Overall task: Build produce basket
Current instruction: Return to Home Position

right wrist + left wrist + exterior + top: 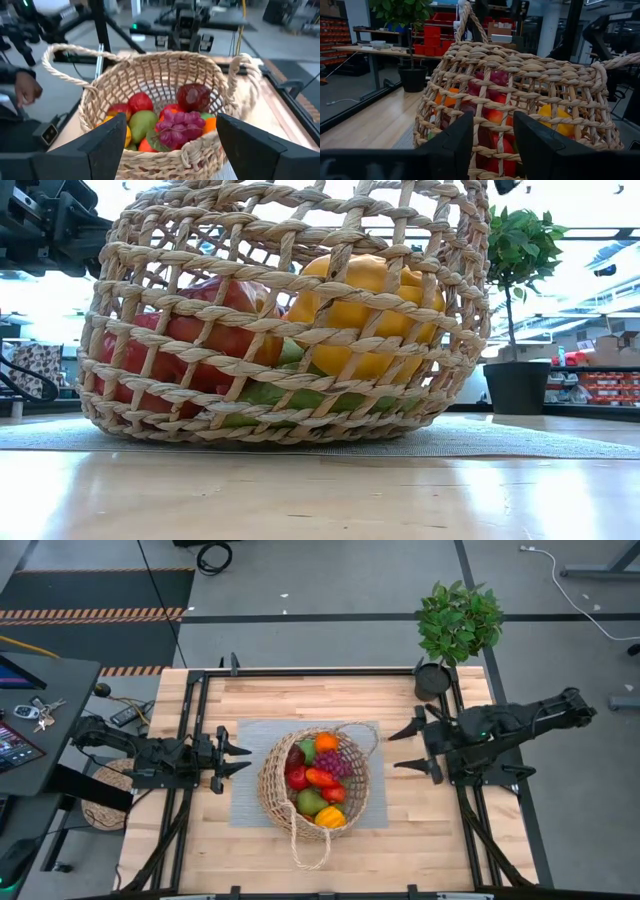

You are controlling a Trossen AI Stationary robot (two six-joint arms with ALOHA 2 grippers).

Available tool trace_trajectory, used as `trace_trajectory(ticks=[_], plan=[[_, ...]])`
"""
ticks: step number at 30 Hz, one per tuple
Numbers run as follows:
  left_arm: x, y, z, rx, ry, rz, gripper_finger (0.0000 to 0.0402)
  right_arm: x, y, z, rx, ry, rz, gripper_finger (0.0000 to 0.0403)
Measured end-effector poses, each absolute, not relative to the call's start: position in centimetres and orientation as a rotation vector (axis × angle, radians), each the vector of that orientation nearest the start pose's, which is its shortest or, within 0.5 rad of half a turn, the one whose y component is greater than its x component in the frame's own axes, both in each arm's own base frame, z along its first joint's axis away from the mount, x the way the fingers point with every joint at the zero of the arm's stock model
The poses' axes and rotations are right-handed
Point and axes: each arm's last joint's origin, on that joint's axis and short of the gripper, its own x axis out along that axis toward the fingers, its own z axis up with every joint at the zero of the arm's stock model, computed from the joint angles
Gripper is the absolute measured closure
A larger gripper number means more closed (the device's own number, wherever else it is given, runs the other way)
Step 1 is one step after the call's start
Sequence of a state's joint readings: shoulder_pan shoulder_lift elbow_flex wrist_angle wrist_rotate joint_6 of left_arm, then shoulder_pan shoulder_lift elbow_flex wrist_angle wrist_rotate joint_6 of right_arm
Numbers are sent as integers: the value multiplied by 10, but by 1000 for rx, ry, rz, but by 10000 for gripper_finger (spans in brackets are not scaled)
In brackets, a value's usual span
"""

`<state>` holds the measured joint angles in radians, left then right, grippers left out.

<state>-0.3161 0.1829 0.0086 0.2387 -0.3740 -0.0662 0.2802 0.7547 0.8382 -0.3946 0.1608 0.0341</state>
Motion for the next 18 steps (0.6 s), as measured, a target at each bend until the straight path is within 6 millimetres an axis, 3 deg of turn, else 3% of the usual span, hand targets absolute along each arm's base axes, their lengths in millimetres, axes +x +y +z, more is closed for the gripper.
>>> trace_trajectory(ticks=[18], plan=[[105,-23,174,-88,-63,56,256,93,21,247,23,32,123,100]])
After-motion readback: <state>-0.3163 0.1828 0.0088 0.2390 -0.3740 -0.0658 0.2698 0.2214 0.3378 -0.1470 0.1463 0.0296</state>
